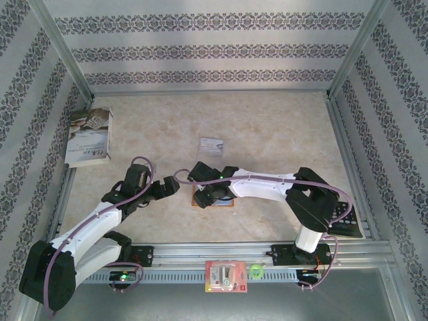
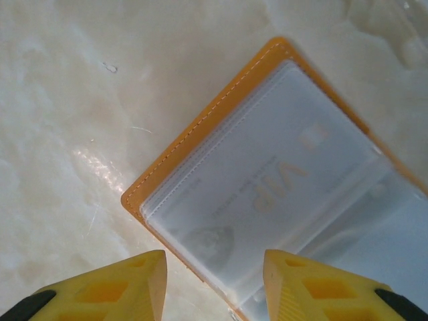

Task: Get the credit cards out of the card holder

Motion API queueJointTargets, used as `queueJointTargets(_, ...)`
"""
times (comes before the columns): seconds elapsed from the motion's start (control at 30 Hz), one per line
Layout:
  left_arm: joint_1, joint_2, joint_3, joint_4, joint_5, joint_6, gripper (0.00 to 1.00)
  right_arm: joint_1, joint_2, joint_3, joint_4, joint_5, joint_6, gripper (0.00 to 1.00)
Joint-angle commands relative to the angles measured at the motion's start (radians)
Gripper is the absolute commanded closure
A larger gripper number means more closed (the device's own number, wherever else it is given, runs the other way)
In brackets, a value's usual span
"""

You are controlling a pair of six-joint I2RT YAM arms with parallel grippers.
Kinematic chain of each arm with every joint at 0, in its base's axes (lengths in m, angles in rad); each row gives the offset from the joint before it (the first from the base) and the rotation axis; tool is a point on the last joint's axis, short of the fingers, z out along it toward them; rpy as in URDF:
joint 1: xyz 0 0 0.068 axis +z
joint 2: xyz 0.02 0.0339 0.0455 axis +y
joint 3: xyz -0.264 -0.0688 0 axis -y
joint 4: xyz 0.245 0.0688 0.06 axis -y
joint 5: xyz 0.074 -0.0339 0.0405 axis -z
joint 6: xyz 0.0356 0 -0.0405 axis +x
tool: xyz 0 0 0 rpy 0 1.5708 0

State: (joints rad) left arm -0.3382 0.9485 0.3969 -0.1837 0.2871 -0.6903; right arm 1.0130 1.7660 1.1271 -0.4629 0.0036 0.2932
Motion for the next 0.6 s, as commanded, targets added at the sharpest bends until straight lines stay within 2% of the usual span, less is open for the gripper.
queueJointTargets(0.0,0.013,-0.005,-0.01,0.033,0.011,-0.006,0.01,0.011,0.046,0.055,0.01,0.056,0.009,0.57)
queueJointTargets(0.47,0.014,0.007,-0.012,0.043,0.006,-0.001,0.02,0.044,0.141,0.086,-0.014,0.082,-0.026,0.54)
queueJointTargets(0.57,0.014,0.017,-0.007,0.047,0.022,0.008,0.07,0.044,0.148,0.073,-0.01,0.089,-0.022,0.62)
